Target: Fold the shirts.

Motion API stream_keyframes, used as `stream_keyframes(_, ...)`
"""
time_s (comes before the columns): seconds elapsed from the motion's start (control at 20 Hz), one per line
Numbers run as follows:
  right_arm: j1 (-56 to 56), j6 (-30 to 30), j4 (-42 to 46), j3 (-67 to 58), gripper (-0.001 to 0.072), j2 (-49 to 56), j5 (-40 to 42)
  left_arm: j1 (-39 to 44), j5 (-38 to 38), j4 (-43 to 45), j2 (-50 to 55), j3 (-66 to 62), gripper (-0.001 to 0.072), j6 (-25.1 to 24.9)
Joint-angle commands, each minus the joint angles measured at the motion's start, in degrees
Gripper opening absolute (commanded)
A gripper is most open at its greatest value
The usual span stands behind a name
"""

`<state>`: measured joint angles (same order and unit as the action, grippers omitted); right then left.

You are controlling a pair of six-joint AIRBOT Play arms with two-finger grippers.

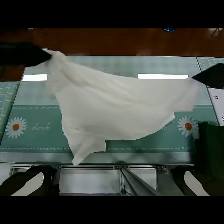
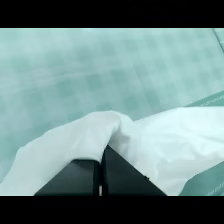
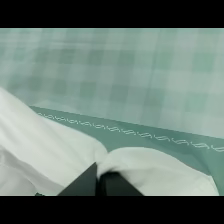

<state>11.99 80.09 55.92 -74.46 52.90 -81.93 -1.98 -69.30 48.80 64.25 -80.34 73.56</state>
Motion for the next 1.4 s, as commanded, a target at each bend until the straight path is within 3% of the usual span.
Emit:
stream_keyframes(0.0, -1.86, -2.16, -0.85, 1.44, 0.0022, 13.2, 11.17, 3.34, 12.55, -0.87, 15.45, -2.97, 0.0025, -1.31)
stream_keyframes(0.35, -1.81, -0.68, -6.91, -12.44, 0.0022, 40.57, 19.34, 3.43, 15.39, -0.92, 37.13, -18.73, 0.0026, 3.1)
stream_keyframes(0.65, -1.81, 3.67, -13.88, -17.33, 0.0023, 50.03, 26.91, 3.32, 15.82, -10.1, 42.88, -18.99, 0.003, 3.21)
stream_keyframes(0.7, -1.81, 3.69, -14.29, -17.33, 0.0066, 50.27, 27.17, 3.45, 15.06, -10.8, 42.93, -18.99, 0.0113, 3.15)
stream_keyframes(0.75, -1.81, 3.65, -14.47, -17.33, 0.0266, 50.34, 27.12, 3.69, 13.7, -10.8, 42.91, -18.99, 0.0331, 2.32)
stream_keyframes(0.8, -1.64, 3.28, -15.37, -17.33, 0.0412, 50.18, 26.47, 3.76, 11.72, -10.67, 42.91, -19.04, 0.0506, 2.14)
stream_keyframes(0.95, 2.03, 3.5, -17.66, -17.33, 0.041, 47.34, 16.92, -0.59, -3.21, -10.67, 42.8, -21.62, 0.051, 2.14)
stream_keyframes(1.05, 6.93, 3.41, -14.25, -17.33, 0.0409, 43.47, 9.99, -4.44, -16.94, -8.52, 42.18, -21.57, 0.0508, 2.71)
stream_keyframes(1.15, 12.17, 4.02, -4.39, -17.31, 0.0409, 38.38, 4.57, -8.0, -28.63, -4.37, 40.3, -19.52, 0.0507, 4.35)
stream_keyframes(1.25, 15.21, 4.22, 8.85, -15.47, 0.0409, 33.2, -0.2, -10.97, -29.16, -0.96, 34.56, -13.14, 0.0507, 4.52)
stream_keyframes(1.35, 18.23, 7.37, 15.96, -7.15, 0.0409, 26.34, 2.03, -13.73, -23.45, 3.93, 25.81, -2.95, 0.0507, 3.17)
